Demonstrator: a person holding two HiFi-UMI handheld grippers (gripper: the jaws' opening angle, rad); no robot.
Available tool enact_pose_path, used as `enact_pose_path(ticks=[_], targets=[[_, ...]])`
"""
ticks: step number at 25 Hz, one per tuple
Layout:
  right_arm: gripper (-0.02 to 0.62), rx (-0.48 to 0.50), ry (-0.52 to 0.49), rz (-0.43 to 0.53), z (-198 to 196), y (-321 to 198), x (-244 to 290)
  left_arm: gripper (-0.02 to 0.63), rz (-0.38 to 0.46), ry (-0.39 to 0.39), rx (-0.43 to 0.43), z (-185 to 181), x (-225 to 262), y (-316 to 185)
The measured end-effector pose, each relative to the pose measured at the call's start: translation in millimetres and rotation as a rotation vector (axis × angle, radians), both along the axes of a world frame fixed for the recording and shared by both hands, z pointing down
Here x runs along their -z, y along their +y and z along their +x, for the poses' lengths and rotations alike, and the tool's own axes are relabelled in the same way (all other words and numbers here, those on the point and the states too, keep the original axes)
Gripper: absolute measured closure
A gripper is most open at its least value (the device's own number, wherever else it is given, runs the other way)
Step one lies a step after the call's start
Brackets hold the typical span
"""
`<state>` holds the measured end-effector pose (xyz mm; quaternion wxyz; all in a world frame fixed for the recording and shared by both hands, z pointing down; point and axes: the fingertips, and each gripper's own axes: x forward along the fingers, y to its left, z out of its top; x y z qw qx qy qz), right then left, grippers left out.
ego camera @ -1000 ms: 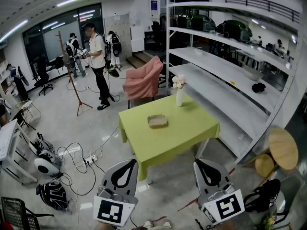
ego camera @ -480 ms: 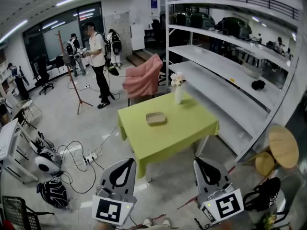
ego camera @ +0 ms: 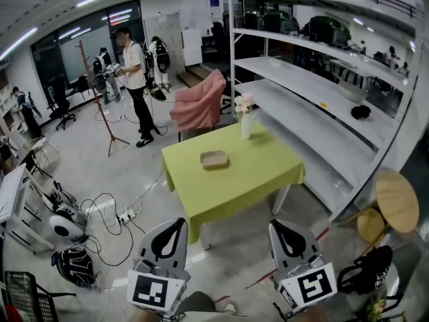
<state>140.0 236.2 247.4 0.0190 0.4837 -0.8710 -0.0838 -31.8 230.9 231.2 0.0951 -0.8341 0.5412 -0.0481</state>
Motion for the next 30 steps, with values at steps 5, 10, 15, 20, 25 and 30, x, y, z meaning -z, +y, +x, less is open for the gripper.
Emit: enact_pose_path(ticks=[5,10,15,20,25,30], targets=[[0.589,-0.011,0.025,-0.003,3.7,-6.5,-4.9,0.6,0.005,-0.003,-0.015,4.4,-2.8,-2.8],[0.589,-0.007,0.033,-0.018,2.3,-25.7,-10.2,0.6,-0.002,-0.004,-0.014,5.1,-9.7,-18.9],[0.589,0.001,0.043,-0.025,-3.2,-54.0,-17.3,0.6,-0.011,-0.007,-0.021,2.3,-16.9,-46.1],[0.589,0.009,0.049,-0.04,-15.8,-89.1,-27.4,0.6,-0.014,-0.008,-0.029,-6.0,-21.8,-80.8],[0.589,0.004,0.057,-0.061,-25.2,-136.8,-35.9,0.6,-0.029,-0.013,-0.038,-15.0,-28.5,-129.7],[0.589,0.007,0.064,-0.091,-39.7,-195.8,-47.2,0.6,-0.059,-0.011,-0.061,-25.0,-37.6,-194.0]])
